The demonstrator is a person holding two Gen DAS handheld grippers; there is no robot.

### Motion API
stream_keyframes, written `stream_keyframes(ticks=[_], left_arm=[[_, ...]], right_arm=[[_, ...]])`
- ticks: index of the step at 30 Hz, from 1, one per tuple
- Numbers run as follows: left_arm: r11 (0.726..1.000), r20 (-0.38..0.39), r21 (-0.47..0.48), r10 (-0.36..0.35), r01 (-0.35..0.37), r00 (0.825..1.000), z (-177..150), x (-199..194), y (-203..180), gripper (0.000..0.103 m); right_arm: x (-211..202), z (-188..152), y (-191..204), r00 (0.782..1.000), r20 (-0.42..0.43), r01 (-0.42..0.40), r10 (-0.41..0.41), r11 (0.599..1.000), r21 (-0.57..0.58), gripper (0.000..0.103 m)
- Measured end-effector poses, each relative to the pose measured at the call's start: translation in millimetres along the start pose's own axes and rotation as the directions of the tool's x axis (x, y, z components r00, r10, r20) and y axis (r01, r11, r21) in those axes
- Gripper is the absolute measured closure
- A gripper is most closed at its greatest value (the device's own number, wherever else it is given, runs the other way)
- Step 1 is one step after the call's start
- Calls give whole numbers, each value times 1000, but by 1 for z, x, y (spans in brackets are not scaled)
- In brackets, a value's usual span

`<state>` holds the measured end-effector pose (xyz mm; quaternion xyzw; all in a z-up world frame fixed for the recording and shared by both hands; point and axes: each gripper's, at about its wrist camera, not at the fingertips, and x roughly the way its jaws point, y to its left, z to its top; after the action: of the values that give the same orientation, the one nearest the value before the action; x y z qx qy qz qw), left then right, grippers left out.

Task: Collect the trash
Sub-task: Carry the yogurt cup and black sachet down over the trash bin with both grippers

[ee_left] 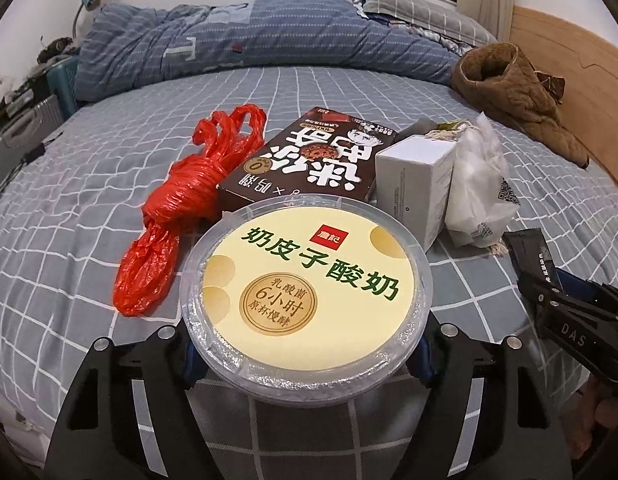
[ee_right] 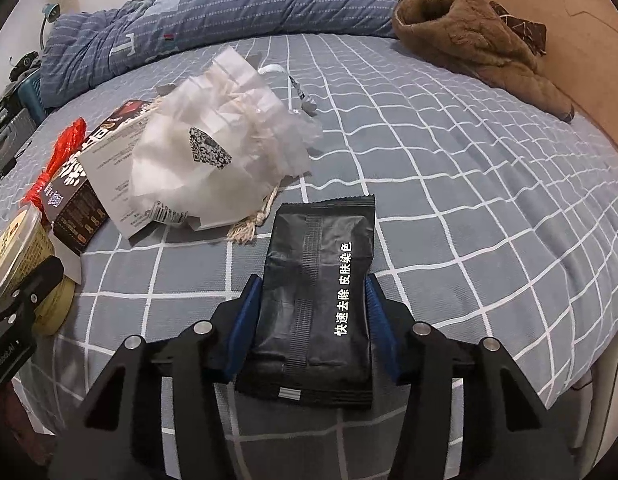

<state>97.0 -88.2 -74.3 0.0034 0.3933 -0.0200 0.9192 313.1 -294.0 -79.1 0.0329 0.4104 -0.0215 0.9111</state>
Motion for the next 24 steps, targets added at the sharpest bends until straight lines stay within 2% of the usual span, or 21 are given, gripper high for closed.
stream_keyframes(ticks=[8, 24], left_arm=[[1000, 20, -5, -9, 9, 1000, 1, -17, 1, 30], [999, 39, -27, -19, 20, 999, -12, -58, 2, 30]], right_arm=[[-17, -2, 2, 1000, 29, -7, 7, 1000, -3, 54], [-75, -19, 6, 993, 112, -20, 24, 999, -29, 54]])
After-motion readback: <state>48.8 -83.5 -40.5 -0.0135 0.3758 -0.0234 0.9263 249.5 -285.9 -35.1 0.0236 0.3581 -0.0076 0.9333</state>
